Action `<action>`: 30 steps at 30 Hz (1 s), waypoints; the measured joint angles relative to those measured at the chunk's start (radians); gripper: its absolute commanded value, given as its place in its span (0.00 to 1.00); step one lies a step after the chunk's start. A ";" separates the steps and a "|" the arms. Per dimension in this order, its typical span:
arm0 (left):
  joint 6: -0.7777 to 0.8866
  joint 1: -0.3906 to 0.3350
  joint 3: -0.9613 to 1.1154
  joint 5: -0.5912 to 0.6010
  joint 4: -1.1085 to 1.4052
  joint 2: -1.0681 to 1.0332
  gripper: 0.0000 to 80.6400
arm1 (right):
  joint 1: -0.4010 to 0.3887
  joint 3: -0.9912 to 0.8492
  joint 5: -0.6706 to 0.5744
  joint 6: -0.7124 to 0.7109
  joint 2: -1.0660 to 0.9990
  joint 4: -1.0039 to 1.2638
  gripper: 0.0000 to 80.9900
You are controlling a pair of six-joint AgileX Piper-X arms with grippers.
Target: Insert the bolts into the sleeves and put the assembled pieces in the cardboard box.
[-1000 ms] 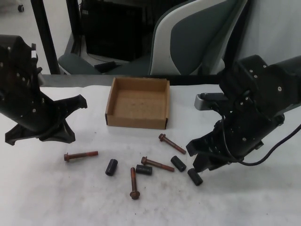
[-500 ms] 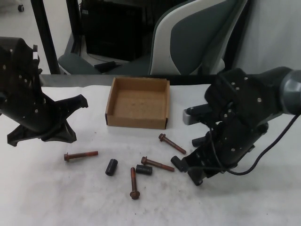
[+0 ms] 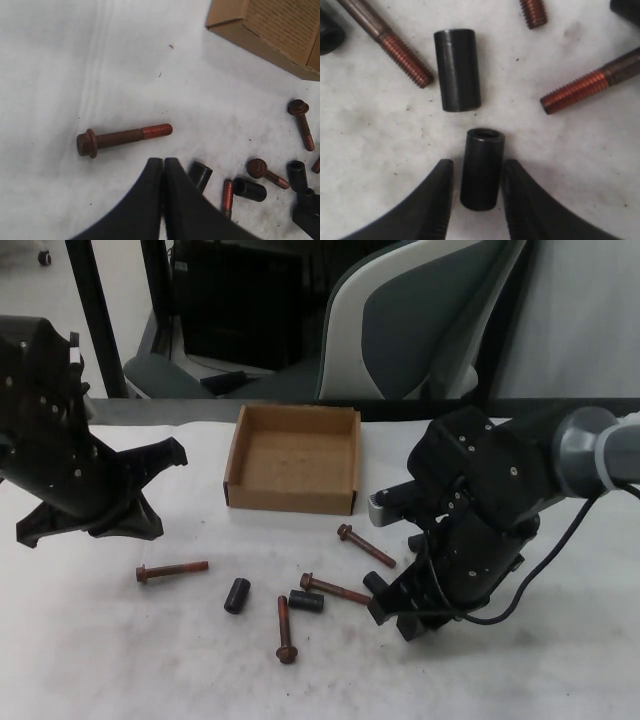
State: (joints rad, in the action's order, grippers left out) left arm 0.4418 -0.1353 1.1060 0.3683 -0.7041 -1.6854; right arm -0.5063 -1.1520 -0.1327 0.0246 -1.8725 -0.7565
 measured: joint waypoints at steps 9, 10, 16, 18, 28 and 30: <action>0.156 0.000 0.000 0.000 0.138 0.000 0.01 | -0.001 -0.006 0.017 0.000 -0.006 -0.002 0.15; 0.204 0.000 0.000 0.000 0.154 0.000 0.01 | -0.001 -0.006 0.018 0.000 -0.006 -0.002 0.11; 0.385 0.000 0.001 0.082 0.194 -0.027 0.01 | -0.001 -0.006 0.019 0.000 -0.006 -0.002 0.00; 0.433 -0.004 0.001 0.104 0.167 -0.049 0.01 | -0.001 -0.006 0.019 0.000 -0.006 -0.002 0.00; 0.649 -0.084 0.001 -0.019 -0.035 -0.073 0.01 | -0.001 -0.013 0.008 0.000 -0.009 -0.019 0.00; 0.695 -0.111 0.001 -0.047 -0.039 -0.073 0.01 | -0.001 -0.013 0.004 0.000 -0.009 -0.022 0.00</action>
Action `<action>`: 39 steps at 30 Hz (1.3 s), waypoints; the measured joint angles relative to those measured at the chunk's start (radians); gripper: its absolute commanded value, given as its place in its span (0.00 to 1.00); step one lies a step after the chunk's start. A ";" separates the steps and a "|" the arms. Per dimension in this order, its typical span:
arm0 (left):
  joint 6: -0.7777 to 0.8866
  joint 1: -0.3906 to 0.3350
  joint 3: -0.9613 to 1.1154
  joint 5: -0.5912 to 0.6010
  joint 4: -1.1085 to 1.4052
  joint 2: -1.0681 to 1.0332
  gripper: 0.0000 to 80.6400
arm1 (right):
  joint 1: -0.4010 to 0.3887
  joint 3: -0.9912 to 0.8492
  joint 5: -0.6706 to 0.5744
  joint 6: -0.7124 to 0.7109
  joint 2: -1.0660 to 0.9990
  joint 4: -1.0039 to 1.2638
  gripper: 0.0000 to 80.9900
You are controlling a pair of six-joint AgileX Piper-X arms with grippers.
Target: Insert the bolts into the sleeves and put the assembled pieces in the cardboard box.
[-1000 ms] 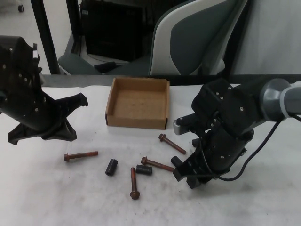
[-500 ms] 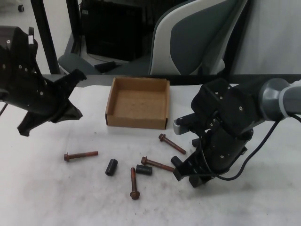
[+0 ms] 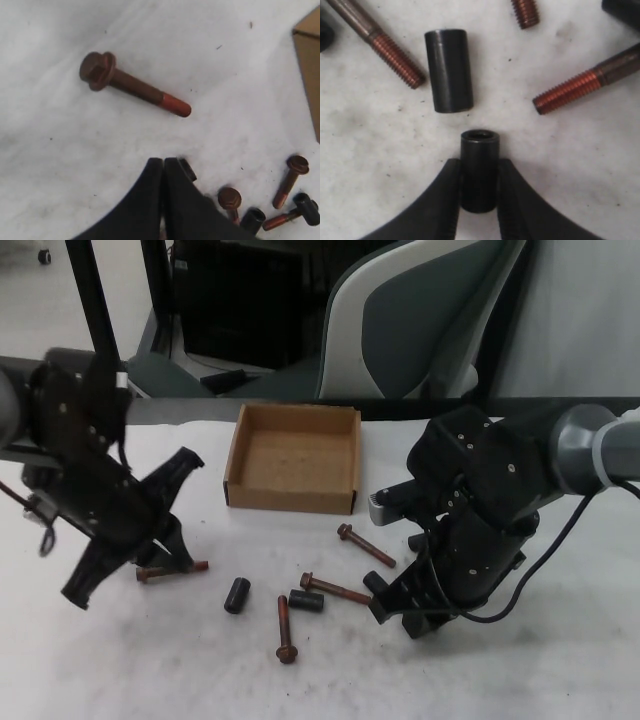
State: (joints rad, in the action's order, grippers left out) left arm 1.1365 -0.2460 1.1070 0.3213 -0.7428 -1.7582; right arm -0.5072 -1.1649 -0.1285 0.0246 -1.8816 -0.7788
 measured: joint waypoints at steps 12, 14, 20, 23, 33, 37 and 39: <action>0.383 -0.124 0.093 -0.309 -0.097 0.000 0.01 | 0.000 -0.005 -0.011 -0.035 -0.002 -0.059 0.00; 0.468 -0.124 0.101 -0.330 -0.096 0.000 0.01 | 0.000 -0.005 -0.011 -0.042 -0.002 -0.062 0.00; 0.535 -0.105 0.100 -0.356 -0.091 -0.007 0.01 | 0.000 -0.005 -0.014 -0.050 -0.002 -0.063 0.00; 0.535 -0.087 0.101 -0.321 -0.062 -0.032 0.13 | 0.000 -0.005 -0.016 -0.056 -0.002 -0.063 0.00; 0.554 -0.068 0.101 -0.236 0.085 -0.069 0.50 | 0.000 -0.005 -0.022 -0.069 -0.002 -0.064 0.00; 0.561 -0.068 0.101 -0.250 0.064 -0.078 0.50 | 0.000 -0.005 -0.022 -0.076 -0.002 -0.066 0.00; 0.563 -0.068 0.101 -0.271 0.034 -0.080 0.50 | 0.000 -0.005 -0.022 -0.076 -0.002 -0.065 0.00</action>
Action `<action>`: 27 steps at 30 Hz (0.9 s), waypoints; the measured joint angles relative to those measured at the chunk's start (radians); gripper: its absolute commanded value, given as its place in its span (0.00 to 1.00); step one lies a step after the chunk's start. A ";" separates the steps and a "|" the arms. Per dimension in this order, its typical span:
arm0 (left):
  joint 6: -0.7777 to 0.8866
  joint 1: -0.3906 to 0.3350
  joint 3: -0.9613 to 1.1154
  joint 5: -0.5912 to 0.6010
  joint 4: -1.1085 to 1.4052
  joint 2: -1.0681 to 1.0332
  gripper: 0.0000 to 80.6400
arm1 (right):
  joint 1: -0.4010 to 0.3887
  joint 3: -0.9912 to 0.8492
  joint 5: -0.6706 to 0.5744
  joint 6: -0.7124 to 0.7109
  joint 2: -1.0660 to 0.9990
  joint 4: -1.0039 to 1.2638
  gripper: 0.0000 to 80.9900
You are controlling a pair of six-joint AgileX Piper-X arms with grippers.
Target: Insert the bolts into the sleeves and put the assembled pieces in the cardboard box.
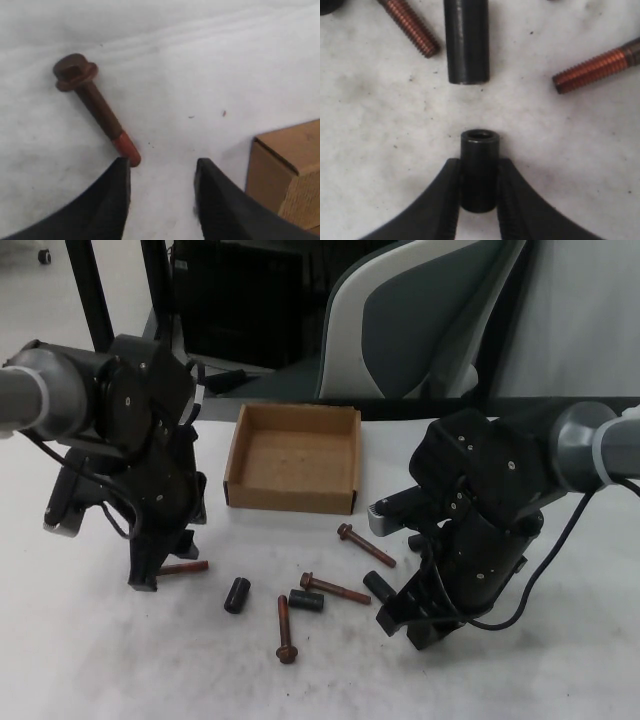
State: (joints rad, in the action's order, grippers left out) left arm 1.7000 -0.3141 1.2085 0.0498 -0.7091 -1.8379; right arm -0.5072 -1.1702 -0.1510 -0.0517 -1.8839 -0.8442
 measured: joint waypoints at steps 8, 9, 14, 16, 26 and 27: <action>0.037 0.000 0.000 -0.050 -0.048 -0.003 0.45 | 0.000 0.000 0.000 0.000 0.000 0.000 0.00; 0.037 0.000 0.000 -0.050 -0.049 -0.003 0.44 | 0.000 0.000 0.000 0.000 0.000 0.000 0.00; 0.044 0.004 0.000 -0.097 -0.052 -0.003 0.43 | 0.000 0.000 0.000 -0.015 0.000 0.000 0.00; 0.045 0.013 0.000 -0.100 -0.052 -0.003 0.43 | 0.000 0.000 0.000 -0.014 0.000 0.000 0.00; 0.045 0.024 0.000 -0.093 -0.053 -0.037 0.43 | 0.000 0.000 -0.001 -0.014 0.000 0.000 0.00; 0.045 0.024 0.003 -0.091 -0.055 -0.039 0.43 | 0.000 0.000 -0.001 -0.014 0.000 0.000 0.00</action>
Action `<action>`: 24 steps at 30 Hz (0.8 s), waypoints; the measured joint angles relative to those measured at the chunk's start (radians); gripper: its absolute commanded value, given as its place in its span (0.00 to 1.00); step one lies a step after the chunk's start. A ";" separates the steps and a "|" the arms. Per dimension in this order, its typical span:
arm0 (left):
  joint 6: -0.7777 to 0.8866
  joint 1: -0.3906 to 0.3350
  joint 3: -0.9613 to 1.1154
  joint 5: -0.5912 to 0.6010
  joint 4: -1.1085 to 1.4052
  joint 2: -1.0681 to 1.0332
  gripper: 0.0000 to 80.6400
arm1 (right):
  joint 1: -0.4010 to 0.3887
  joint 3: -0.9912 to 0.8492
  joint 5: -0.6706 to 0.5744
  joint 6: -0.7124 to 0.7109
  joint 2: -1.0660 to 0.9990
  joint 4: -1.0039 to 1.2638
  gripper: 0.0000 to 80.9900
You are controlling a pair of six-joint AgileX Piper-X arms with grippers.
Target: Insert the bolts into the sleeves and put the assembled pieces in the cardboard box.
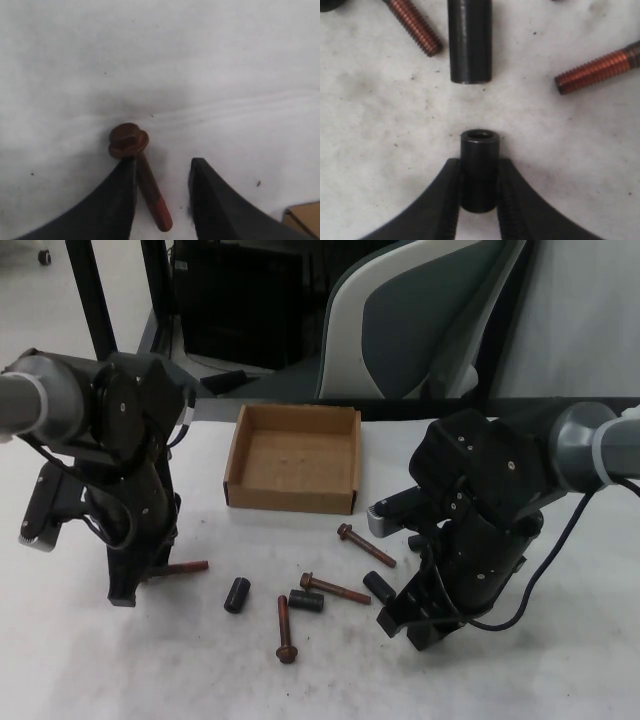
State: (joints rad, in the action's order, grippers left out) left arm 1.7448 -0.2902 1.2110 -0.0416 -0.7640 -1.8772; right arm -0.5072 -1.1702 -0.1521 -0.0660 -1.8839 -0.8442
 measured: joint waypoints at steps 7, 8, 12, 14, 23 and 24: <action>0.002 0.000 0.003 0.014 0.021 -0.036 0.43 | 0.000 0.000 0.000 -0.003 0.000 0.000 0.00; 0.002 0.000 0.003 0.021 0.024 -0.035 0.43 | 0.000 0.000 0.000 -0.004 0.000 0.000 0.00; 0.002 0.002 0.003 0.029 0.024 -0.035 0.43 | 0.000 0.000 0.000 -0.004 0.000 0.000 0.00; 0.005 0.002 0.004 0.029 0.022 -0.038 0.43 | 0.000 0.000 0.000 -0.004 0.000 0.000 0.00; 0.005 0.022 0.010 0.054 -0.004 -0.041 0.28 | 0.000 0.000 0.000 -0.004 0.000 0.000 0.00; 0.005 0.023 0.013 0.058 -0.013 -0.044 0.22 | 0.000 0.000 0.000 -0.004 0.000 0.000 0.00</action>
State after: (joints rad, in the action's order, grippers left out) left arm 1.7497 -0.2671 1.2238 0.0163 -0.7767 -1.9212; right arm -0.5072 -1.1702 -0.1521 -0.0699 -1.8839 -0.8442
